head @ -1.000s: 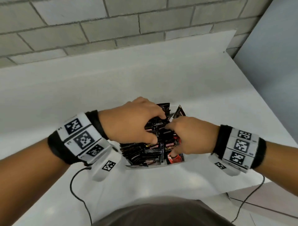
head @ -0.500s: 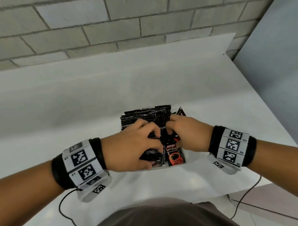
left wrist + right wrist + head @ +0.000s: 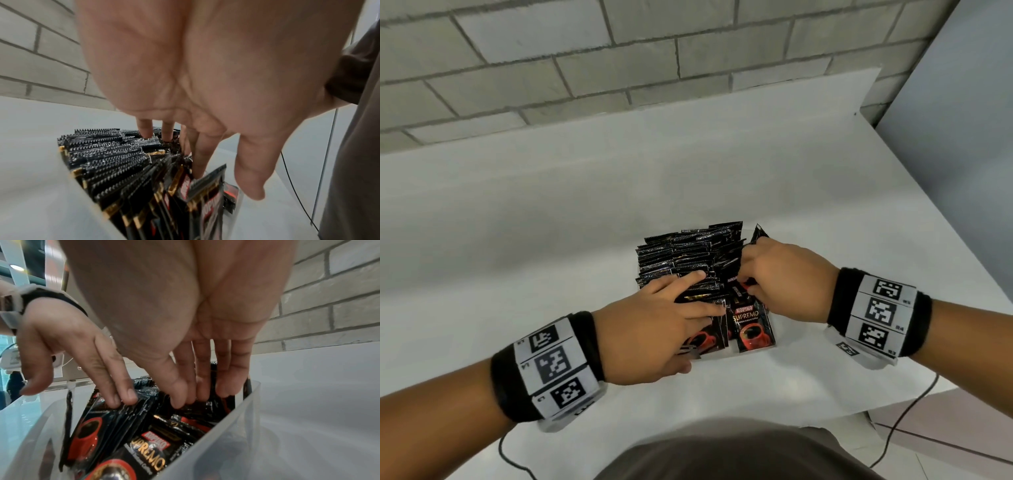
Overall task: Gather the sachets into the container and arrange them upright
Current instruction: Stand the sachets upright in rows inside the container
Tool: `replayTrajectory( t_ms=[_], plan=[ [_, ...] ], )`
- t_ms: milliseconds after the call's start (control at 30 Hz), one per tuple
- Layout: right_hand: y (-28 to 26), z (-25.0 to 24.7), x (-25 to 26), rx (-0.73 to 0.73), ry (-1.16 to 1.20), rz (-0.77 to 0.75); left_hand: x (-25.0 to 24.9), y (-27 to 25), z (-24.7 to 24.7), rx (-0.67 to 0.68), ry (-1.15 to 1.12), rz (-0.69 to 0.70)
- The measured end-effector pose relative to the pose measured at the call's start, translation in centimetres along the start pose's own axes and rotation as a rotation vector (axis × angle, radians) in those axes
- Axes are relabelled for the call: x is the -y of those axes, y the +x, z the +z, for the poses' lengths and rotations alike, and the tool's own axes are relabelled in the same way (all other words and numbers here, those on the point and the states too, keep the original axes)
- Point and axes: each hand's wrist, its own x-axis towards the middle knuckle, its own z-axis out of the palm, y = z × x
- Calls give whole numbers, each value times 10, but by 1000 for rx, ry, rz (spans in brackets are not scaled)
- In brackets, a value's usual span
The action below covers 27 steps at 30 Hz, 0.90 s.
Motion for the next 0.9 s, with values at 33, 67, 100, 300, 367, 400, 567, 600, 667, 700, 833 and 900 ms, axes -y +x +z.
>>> replayTrajectory(
  t_ms=[33,67,100,300,367,400,567,600,667,700,833,900],
  plan=[
    [0,0,0,-20,-7,-12,-1,0,-1,11,-1,-4],
    [0,0,0,-34,-17,-13,-2,1,-2,23,-2,-8],
    [0,1,0,-43,-25,-4,-4,2,-3,28,-3,-6],
    [3,-7,-2,16,54,80,-5,9,-15,38,2,40],
    [5,-9,0,42,-3,104,-5,10,-13,76,11,47],
    [6,-10,0,60,-52,111,-5,10,-12,87,14,52],
    [14,-14,4,-1,-160,151,-6,6,-7,82,-54,68],
    [15,-17,3,-33,-156,165,-5,6,-9,44,-83,72],
    [17,-24,3,-81,-136,201,0,6,-16,-78,-123,88],
    [18,-26,2,-102,-124,220,3,5,-21,-138,-140,86],
    [24,-32,2,-129,-103,261,14,12,-46,-231,-76,46],
    [28,-35,2,-130,-81,269,20,23,-57,-117,3,-10]
  ],
)
